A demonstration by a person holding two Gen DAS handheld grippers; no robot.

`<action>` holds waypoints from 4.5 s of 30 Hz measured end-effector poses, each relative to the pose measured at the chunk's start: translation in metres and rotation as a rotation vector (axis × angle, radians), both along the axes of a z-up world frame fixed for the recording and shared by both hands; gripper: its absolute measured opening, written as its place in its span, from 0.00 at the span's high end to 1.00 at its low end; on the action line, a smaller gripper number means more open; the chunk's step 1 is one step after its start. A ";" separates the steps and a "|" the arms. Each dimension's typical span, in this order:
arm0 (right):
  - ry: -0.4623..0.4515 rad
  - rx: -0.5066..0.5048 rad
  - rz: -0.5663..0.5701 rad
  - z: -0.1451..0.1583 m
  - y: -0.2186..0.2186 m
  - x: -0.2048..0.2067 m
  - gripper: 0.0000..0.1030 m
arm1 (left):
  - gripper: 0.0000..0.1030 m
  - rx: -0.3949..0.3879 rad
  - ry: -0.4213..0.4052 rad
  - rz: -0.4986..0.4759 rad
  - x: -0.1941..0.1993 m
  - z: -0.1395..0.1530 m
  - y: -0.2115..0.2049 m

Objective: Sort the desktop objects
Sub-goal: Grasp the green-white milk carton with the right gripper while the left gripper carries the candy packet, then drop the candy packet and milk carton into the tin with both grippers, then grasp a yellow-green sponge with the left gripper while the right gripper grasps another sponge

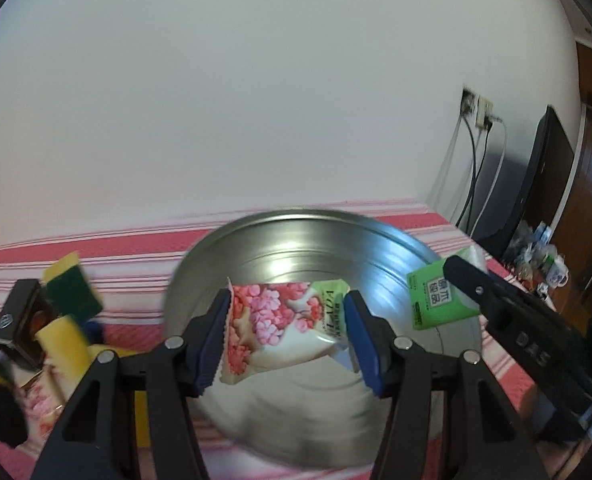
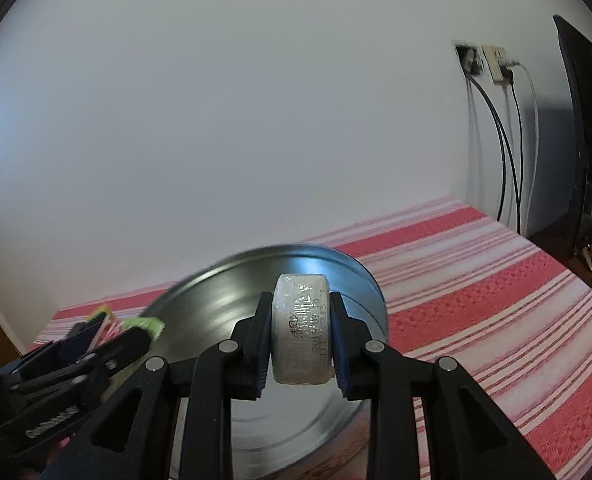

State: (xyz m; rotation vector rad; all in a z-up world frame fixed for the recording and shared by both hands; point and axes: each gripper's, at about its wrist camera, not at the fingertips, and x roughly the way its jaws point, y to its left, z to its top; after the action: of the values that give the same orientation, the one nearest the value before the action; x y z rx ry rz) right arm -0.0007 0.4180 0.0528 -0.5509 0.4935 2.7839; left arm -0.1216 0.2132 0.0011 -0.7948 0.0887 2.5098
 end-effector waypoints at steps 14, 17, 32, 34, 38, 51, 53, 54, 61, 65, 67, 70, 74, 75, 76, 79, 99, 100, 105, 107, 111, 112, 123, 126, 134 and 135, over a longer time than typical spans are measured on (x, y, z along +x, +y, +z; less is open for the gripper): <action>-0.075 0.069 -0.038 -0.012 0.002 -0.013 0.71 | 0.37 -0.018 -0.026 -0.001 -0.008 -0.022 0.008; -0.046 0.096 -0.056 -0.008 -0.002 -0.006 0.52 | 0.16 0.001 0.008 0.005 -0.002 -0.017 0.006; 0.108 0.171 -0.147 0.006 -0.011 0.017 0.26 | 0.01 0.020 0.086 0.090 0.004 -0.007 -0.014; 0.100 0.166 -0.144 0.006 -0.010 0.016 0.26 | 0.01 0.019 0.079 0.089 0.003 -0.008 -0.015; 0.090 0.165 -0.142 0.002 -0.011 0.016 0.26 | 0.01 0.009 0.088 0.091 0.004 -0.007 -0.018; 0.075 0.218 -0.125 0.005 -0.033 0.016 0.27 | 0.01 0.056 0.025 0.177 -0.010 -0.011 -0.084; 0.075 0.228 -0.118 0.006 -0.040 0.016 0.27 | 0.01 0.072 0.008 0.209 -0.015 -0.012 -0.101; 0.078 0.234 -0.111 0.007 -0.044 0.017 0.27 | 0.01 0.077 0.011 0.230 -0.016 -0.012 -0.110; 0.106 0.206 -0.055 0.009 -0.072 0.019 0.27 | 0.01 0.142 -0.050 0.330 -0.032 -0.016 -0.157; 0.147 0.165 -0.001 0.012 -0.089 0.024 0.27 | 0.01 0.180 -0.091 0.367 -0.036 -0.020 -0.172; 0.153 0.177 0.026 0.012 -0.098 0.025 0.26 | 0.01 0.167 -0.091 0.368 -0.037 -0.021 -0.170; 0.150 0.218 0.057 0.013 -0.107 0.023 0.27 | 0.01 0.149 -0.093 0.367 -0.037 -0.024 -0.169; 0.149 0.226 0.090 0.013 -0.110 0.024 0.26 | 0.01 0.101 -0.131 0.356 -0.044 -0.034 -0.164; 0.150 0.224 0.094 0.013 -0.112 0.023 0.26 | 0.01 0.092 -0.141 0.355 -0.045 -0.036 -0.164; 0.152 0.222 0.095 0.013 -0.112 0.023 0.26 | 0.01 0.087 -0.148 0.359 -0.047 -0.037 -0.163; 0.154 0.217 0.098 0.013 -0.111 0.024 0.26 | 0.14 0.093 -0.190 0.374 -0.054 -0.046 -0.167; 0.112 0.239 0.090 0.006 -0.116 0.021 0.27 | 0.36 0.463 -0.357 0.352 -0.068 -0.063 -0.213; 0.115 0.251 0.091 0.005 -0.118 0.021 0.26 | 0.53 0.444 -0.361 0.347 -0.069 -0.064 -0.211; 0.131 0.290 0.113 0.006 -0.127 0.025 0.27 | 0.71 0.467 -0.333 0.325 -0.066 -0.060 -0.215; 0.150 0.303 0.135 0.008 -0.132 0.027 0.27 | 0.71 0.441 -0.270 0.318 -0.060 -0.049 -0.214; 0.176 0.278 0.224 0.008 -0.145 0.030 0.27 | 0.71 0.391 -0.175 0.286 -0.051 -0.032 -0.209; 0.161 0.243 0.287 0.007 -0.149 0.026 0.27 | 0.71 0.388 -0.157 0.267 -0.048 -0.028 -0.210; -0.059 0.181 0.583 -0.011 -0.215 -0.038 0.26 | 0.71 0.336 -0.117 0.240 -0.043 -0.017 -0.217; -0.127 0.224 0.610 -0.019 -0.235 -0.058 0.26 | 0.71 0.344 -0.138 0.241 -0.043 -0.019 -0.221; -0.195 0.154 0.641 -0.030 -0.233 -0.091 0.26 | 0.71 0.396 -0.180 0.303 -0.049 -0.023 -0.251; -0.197 0.147 0.645 -0.031 -0.231 -0.093 0.26 | 0.71 0.382 -0.177 0.303 -0.049 -0.023 -0.250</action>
State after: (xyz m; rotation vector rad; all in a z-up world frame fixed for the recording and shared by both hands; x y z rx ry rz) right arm -0.0938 0.1871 0.0217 -1.0982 0.0639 3.2631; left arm -0.1705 -0.0369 -0.0217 -0.9151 -0.5942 2.5955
